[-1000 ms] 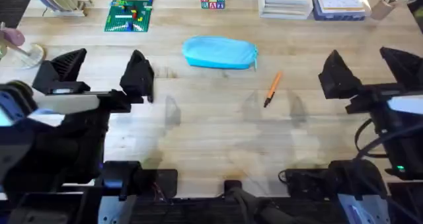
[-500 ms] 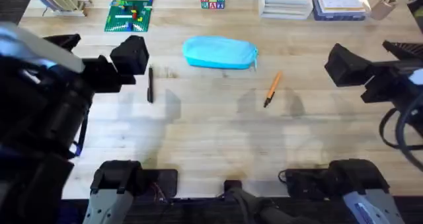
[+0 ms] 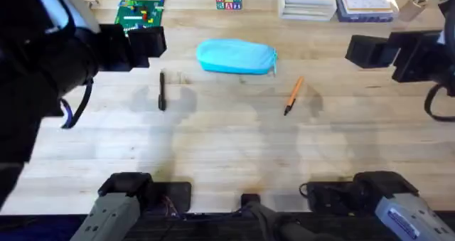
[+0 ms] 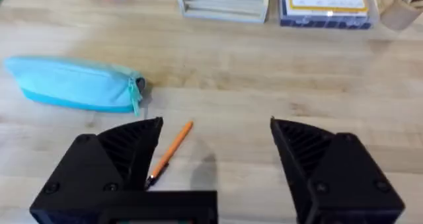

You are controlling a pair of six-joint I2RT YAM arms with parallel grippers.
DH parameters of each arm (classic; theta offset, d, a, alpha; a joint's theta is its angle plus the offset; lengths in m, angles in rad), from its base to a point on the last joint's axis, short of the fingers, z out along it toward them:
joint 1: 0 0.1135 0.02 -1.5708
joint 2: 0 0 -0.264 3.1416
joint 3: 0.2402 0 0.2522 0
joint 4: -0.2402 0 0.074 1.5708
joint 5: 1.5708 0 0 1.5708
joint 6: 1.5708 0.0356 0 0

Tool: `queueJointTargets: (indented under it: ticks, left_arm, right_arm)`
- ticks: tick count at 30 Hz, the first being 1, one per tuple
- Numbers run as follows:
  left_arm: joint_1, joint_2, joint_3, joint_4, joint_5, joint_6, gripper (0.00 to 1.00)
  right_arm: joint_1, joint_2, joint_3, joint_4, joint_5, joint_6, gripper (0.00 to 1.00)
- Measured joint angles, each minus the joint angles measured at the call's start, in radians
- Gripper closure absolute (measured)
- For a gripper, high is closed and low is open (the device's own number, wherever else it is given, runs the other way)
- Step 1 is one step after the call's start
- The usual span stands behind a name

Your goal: Unzip the bag, pick up the pens from the table one at a time and place them inside, then zip the bag closed.

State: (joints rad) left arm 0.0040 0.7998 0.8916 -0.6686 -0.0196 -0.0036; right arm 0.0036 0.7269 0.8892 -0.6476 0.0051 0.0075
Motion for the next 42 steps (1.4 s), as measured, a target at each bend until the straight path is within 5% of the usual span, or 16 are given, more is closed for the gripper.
queueJointTargets:
  ticks: [16,42]
  left_arm:
    - [0.000,0.307,0.209,-0.159,0.024,0.000,0.007]
    - [0.000,0.314,0.209,-0.159,0.023,0.000,0.007]
  right_arm:
    - [0.000,0.346,0.254,-0.219,-0.003,0.000,0.005]
    - [0.000,0.350,0.255,-0.222,-0.003,0.000,0.004]
